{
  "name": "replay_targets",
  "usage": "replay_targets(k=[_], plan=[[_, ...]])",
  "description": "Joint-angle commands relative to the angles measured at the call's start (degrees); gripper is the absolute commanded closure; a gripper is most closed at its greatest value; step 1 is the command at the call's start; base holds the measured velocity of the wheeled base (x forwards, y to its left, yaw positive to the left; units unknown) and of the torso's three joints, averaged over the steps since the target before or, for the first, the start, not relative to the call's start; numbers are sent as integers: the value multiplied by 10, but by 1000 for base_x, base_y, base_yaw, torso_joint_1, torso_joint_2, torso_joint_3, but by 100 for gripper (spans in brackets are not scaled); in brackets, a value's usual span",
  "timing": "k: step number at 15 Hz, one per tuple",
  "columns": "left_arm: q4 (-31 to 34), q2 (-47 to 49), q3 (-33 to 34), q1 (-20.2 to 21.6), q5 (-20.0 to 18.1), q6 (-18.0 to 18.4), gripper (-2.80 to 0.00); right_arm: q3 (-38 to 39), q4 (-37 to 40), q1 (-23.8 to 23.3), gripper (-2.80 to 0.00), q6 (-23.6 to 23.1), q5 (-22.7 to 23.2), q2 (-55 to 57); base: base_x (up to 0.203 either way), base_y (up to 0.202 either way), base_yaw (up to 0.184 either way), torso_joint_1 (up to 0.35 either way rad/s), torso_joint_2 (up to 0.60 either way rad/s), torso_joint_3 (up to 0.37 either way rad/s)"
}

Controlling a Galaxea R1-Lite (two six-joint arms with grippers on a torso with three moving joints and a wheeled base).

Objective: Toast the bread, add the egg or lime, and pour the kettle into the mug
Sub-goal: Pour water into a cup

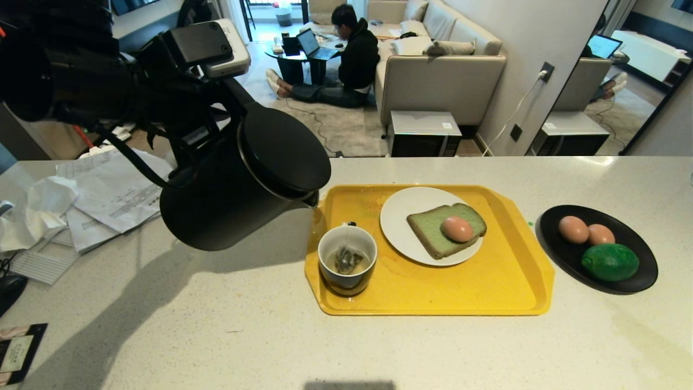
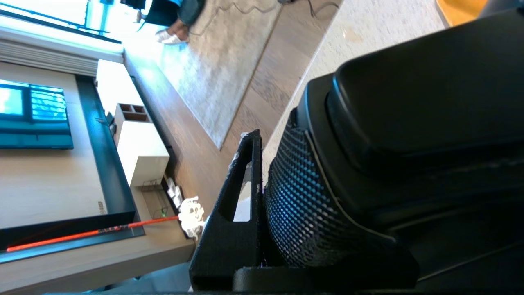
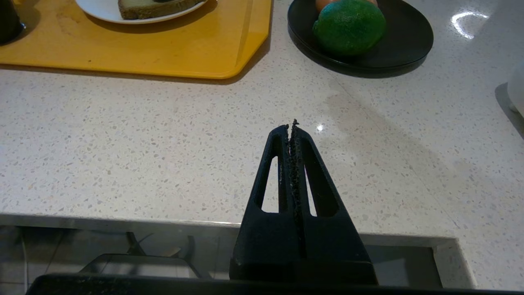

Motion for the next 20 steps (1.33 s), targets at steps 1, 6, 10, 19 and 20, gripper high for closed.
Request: replay_targets(k=[1, 6, 10, 19, 20], plan=[[31, -1, -12, -4, 10, 10, 0, 0, 0, 0, 0, 0, 0, 0, 0, 0, 0, 0, 0, 0], [103, 10, -59, -32, 68, 45, 0, 1, 0, 0, 0, 0, 0, 0, 0, 0, 0, 0, 0, 0], [103, 33, -79, -37, 68, 49, 0, 1, 0, 0, 0, 0, 0, 0, 0, 0, 0, 0, 0, 0], [104, 80, -124, -55, 69, 59, 0, 0, 0, 0, 0, 0, 0, 0, 0, 0, 0, 0, 0, 0], [105, 81, -124, -59, 72, 59, 0, 0, 0, 0, 0, 0, 0, 0, 0, 0, 0, 0, 0, 0]])
